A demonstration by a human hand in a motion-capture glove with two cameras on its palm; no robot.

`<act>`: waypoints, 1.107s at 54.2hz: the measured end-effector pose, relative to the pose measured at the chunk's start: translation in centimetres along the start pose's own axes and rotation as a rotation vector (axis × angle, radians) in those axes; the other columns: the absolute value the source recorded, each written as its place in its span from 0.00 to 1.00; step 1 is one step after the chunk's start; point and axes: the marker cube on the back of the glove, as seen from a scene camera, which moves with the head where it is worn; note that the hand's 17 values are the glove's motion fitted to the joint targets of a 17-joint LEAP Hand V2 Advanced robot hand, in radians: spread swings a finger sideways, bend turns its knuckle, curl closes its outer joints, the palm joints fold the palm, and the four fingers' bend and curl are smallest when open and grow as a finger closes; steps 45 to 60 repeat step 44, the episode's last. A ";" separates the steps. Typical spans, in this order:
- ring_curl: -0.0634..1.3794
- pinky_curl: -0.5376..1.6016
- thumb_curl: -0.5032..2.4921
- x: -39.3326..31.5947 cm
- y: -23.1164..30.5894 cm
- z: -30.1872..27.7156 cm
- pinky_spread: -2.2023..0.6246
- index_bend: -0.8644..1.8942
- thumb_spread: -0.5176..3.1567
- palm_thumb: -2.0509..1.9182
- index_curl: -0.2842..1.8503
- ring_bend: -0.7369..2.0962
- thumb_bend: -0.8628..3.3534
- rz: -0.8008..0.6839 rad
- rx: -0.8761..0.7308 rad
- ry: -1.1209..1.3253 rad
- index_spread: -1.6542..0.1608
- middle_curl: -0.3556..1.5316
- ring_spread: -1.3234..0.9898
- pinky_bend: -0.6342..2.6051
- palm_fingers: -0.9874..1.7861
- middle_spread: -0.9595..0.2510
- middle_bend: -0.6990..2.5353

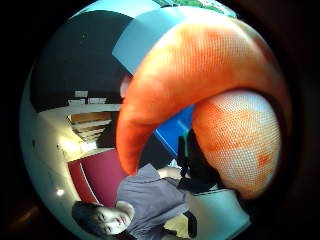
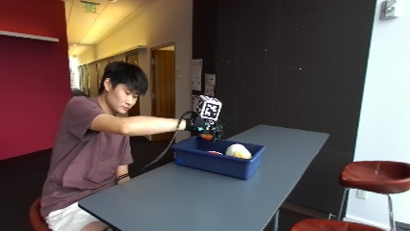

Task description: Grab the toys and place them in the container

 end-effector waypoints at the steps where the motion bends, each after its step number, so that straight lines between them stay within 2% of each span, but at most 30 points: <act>1: 0.62 0.65 0.41 0.1 0.1 0.1 0.63 0.48 0.45 0.59 0.44 0.86 0.19 -0.002 -0.016 -0.011 0.80 0.72 0.41 0.69 0.31 0.54 0.54; 3: 0.59 0.63 0.39 0.4 0.4 0.2 0.64 0.43 0.45 0.57 0.42 0.83 0.19 -0.006 -0.050 -0.021 0.80 0.69 0.42 0.67 0.25 0.57 0.49; 6: 0.54 0.61 0.37 0.7 0.5 0.2 0.68 0.39 0.45 0.54 0.40 0.72 0.18 -0.005 -0.078 -0.023 0.80 0.63 0.46 0.65 0.12 0.63 0.40; 13: 0.43 0.56 0.34 0.8 0.5 -0.3 0.74 0.34 0.45 0.50 0.34 0.54 0.19 0.011 -0.051 -0.011 0.80 0.53 0.52 0.59 0.13 0.75 0.27; 19: 0.37 0.52 0.32 2.7 1.7 -1.1 0.77 0.33 0.46 0.50 0.30 0.47 0.19 0.004 -0.022 -0.006 0.80 0.48 0.55 0.55 0.17 0.79 0.24; 22: 0.35 0.50 0.32 3.4 2.0 -1.2 0.77 0.32 0.46 0.50 0.29 0.45 0.19 0.086 -0.011 0.044 0.81 0.46 0.55 0.53 0.19 0.80 0.24; 25: 0.34 0.49 0.31 5.0 2.0 -1.1 0.78 0.33 0.46 0.50 0.27 0.43 0.19 0.322 -0.002 0.166 0.80 0.44 0.56 0.52 0.20 0.81 0.24; 26: 0.33 0.49 0.31 5.3 2.2 -1.2 0.78 0.32 0.46 0.50 0.27 0.43 0.19 0.329 0.001 0.173 0.80 0.43 0.56 0.52 0.20 0.81 0.24; 30: 0.32 0.48 0.30 4.7 3.2 -1.7 0.78 0.33 0.46 0.50 0.25 0.42 0.19 0.124 0.011 0.059 0.81 0.41 0.56 0.50 0.22 0.81 0.24; 34: 0.32 0.47 0.29 6.7 4.4 -2.1 0.79 0.33 0.46 0.50 0.24 0.41 0.19 0.209 0.010 0.127 0.81 0.39 0.57 0.50 0.23 0.81 0.24; 37: 0.31 0.46 0.29 7.9 5.6 -2.4 0.79 0.33 0.46 0.51 0.24 0.41 0.19 0.208 0.004 0.150 0.81 0.37 0.57 0.49 0.23 0.82 0.24; 40: 0.31 0.45 0.28 9.2 6.7 -2.8 0.79 0.33 0.46 0.50 0.23 0.41 0.19 0.291 -0.004 0.197 0.81 0.36 0.57 0.49 0.24 0.82 0.24; 44: 0.31 0.45 0.28 10.6 8.2 -3.2 0.79 0.33 0.47 0.50 0.22 0.40 0.19 0.315 -0.006 0.190 0.81 0.35 0.57 0.48 0.24 0.82 0.25; 60: 0.31 0.45 0.28 10.6 8.2 -3.2 0.79 0.33 0.47 0.50 0.22 0.40 0.19 0.315 -0.006 0.190 0.81 0.35 0.57 0.48 0.24 0.82 0.25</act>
